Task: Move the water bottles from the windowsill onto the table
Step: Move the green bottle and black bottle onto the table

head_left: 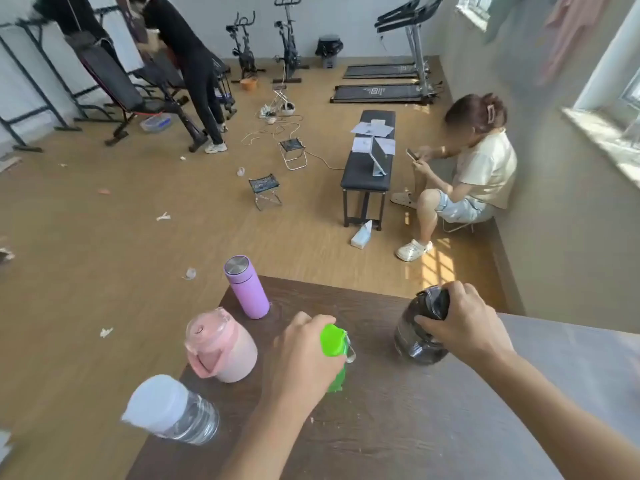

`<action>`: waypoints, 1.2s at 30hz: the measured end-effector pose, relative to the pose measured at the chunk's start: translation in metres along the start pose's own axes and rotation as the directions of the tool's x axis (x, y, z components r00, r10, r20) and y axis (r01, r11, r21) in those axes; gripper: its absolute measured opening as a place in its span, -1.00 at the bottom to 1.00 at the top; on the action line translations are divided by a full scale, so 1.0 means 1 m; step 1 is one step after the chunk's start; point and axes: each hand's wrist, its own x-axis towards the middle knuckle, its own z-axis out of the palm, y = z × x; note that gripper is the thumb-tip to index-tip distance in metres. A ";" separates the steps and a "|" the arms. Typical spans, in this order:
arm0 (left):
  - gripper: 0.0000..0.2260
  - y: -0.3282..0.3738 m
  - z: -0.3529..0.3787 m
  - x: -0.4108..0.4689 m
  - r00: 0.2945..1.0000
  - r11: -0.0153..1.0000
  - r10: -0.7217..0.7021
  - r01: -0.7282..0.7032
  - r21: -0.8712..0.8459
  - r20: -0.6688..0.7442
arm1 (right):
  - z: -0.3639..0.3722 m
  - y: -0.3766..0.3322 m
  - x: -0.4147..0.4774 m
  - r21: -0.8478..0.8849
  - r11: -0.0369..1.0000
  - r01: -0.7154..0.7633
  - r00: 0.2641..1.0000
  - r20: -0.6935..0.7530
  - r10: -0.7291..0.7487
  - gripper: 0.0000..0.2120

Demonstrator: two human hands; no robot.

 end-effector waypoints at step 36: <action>-0.51 -0.089 0.000 0.001 0.996 0.996 0.069 -0.065 -0.066 0.058 | 0.117 -0.198 0.076 0.019 0.948 0.319 0.931 0.181 -0.317 -0.35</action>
